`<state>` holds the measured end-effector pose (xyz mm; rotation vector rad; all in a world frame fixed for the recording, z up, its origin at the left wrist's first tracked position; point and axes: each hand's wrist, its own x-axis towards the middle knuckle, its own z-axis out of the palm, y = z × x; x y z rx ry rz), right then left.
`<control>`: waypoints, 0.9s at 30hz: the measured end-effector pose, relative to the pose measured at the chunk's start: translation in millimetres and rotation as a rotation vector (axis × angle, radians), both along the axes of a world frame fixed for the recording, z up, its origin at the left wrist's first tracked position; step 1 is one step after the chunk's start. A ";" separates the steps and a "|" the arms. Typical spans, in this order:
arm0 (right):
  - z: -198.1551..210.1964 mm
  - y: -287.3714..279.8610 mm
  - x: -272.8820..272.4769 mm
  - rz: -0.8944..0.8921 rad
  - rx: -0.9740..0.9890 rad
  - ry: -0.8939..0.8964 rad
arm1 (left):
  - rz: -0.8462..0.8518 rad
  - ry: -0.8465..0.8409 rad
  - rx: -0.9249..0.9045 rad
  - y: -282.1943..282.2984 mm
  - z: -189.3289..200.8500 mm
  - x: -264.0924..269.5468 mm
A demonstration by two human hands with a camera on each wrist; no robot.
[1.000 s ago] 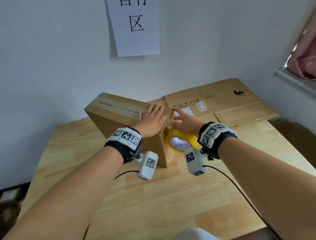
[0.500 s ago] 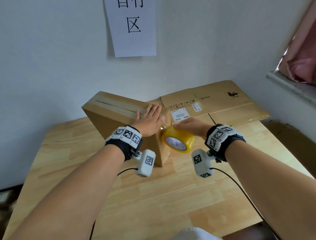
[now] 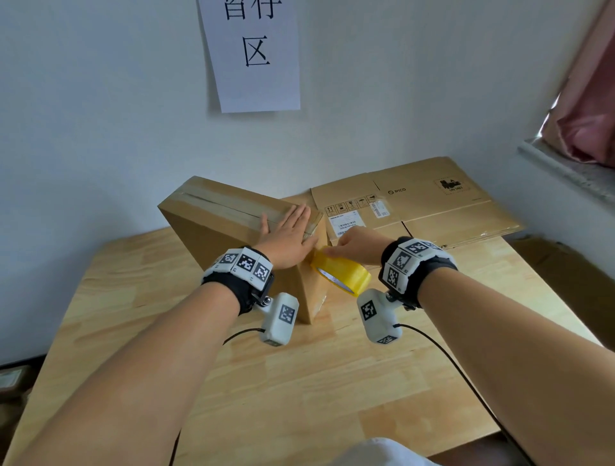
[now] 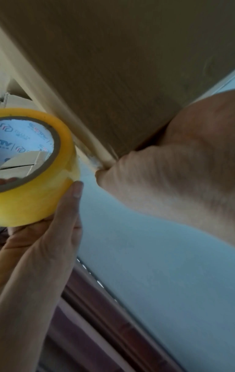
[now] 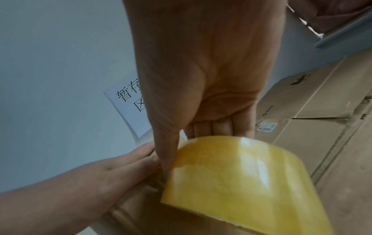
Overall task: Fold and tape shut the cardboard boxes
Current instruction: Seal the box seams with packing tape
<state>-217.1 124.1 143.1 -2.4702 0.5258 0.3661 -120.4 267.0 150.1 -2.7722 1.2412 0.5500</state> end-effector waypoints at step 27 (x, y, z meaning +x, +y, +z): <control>-33.1 -33.7 -5.5 -0.589 0.575 -0.125 | -0.022 -0.003 -0.069 -1.0 -0.4 17.1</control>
